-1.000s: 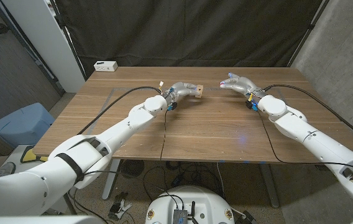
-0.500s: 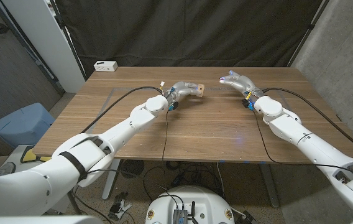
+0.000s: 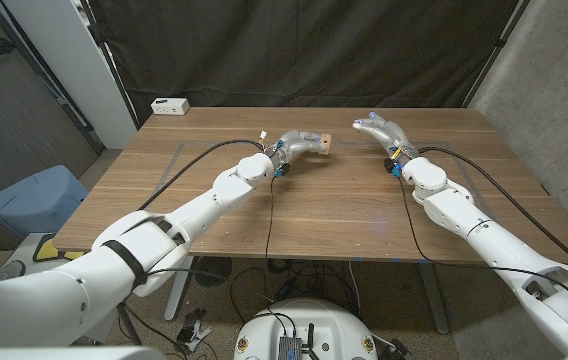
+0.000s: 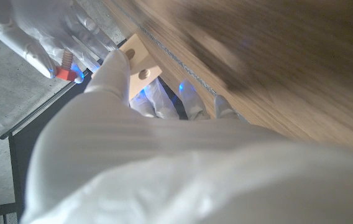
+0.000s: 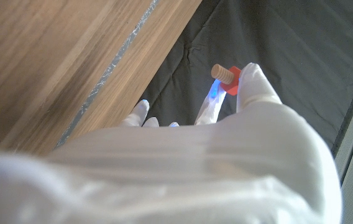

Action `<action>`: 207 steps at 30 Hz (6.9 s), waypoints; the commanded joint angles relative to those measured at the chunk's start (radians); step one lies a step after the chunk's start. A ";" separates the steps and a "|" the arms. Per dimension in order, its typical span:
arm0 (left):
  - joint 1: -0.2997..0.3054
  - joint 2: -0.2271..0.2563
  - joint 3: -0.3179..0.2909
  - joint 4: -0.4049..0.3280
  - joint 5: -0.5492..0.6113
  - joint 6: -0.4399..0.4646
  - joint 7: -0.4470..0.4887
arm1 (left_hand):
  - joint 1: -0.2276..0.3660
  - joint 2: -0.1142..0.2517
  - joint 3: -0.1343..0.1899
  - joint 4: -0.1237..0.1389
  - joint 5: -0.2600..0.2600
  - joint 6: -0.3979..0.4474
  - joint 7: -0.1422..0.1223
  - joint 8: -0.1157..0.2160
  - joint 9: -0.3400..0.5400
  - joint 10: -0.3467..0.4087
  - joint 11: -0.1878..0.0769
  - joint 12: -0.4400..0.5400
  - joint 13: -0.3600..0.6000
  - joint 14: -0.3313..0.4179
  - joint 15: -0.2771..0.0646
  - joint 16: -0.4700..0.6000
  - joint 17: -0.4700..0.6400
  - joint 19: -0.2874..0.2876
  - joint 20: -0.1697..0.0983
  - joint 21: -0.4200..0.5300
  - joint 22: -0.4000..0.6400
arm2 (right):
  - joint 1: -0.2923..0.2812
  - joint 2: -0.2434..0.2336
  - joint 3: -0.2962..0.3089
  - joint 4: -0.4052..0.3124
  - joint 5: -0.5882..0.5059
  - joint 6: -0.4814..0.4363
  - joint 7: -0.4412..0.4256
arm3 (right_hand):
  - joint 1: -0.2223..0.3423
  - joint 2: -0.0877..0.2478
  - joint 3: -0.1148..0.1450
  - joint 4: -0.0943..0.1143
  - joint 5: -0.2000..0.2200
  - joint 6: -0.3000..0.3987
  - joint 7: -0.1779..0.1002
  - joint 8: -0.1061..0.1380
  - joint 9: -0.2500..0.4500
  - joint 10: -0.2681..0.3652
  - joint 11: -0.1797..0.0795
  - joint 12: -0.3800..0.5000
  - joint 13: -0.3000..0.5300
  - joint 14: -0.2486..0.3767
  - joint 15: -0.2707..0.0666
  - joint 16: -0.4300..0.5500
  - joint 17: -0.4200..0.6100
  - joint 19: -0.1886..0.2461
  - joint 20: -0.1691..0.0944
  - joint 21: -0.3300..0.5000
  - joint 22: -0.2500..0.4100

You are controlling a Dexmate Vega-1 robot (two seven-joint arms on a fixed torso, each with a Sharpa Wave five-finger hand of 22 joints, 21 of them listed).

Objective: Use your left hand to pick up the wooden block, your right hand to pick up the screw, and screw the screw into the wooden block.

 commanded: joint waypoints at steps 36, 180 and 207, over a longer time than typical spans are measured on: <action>-0.065 -0.165 -0.007 0.272 -0.052 -0.134 0.011 | -0.020 0.030 -0.004 0.005 0.007 0.011 0.006 0.007 0.004 0.011 -0.001 -0.007 0.003 -0.005 -0.035 -0.006 0.002 -0.006 0.003 0.006 0.002 | -0.020 0.205 0.024 0.062 0.048 0.113 -0.219 | 0.015 -0.001 -0.004 0.005 -0.007 0.004 0.001 0.017 0.009 0.017 -0.005 -0.004 0.003 0.009 -0.006 0.000 0.005 0.011 -0.001 0.000 0.002; -0.021 -0.140 -0.003 0.153 -0.068 -0.082 -0.031 | -0.025 0.038 -0.015 0.004 0.012 0.006 0.010 0.003 0.004 0.016 0.001 -0.024 0.011 -0.005 -0.035 -0.010 0.000 -0.009 0.003 0.007 0.003 | -0.003 0.323 0.003 0.307 0.089 0.367 -0.082 | 0.012 0.028 -0.009 0.012 -0.016 0.021 -0.023 0.051 0.024 -0.002 -0.038 -0.013 0.004 -0.036 -0.029 -0.011 0.013 -0.048 -0.009 -0.009 0.004; -0.031 -0.152 -0.004 0.184 -0.071 -0.090 -0.033 | -0.026 0.040 -0.016 0.004 0.012 0.005 0.012 0.002 0.004 0.016 0.000 -0.027 0.012 -0.005 -0.032 -0.010 0.001 -0.010 0.003 0.006 0.003 | 0.004 0.334 0.006 0.345 0.106 0.388 -0.055 | 0.011 0.029 -0.011 0.011 -0.016 0.021 -0.023 0.055 0.026 -0.001 -0.039 -0.012 0.004 -0.037 -0.029 -0.010 0.014 -0.048 -0.009 -0.009 0.004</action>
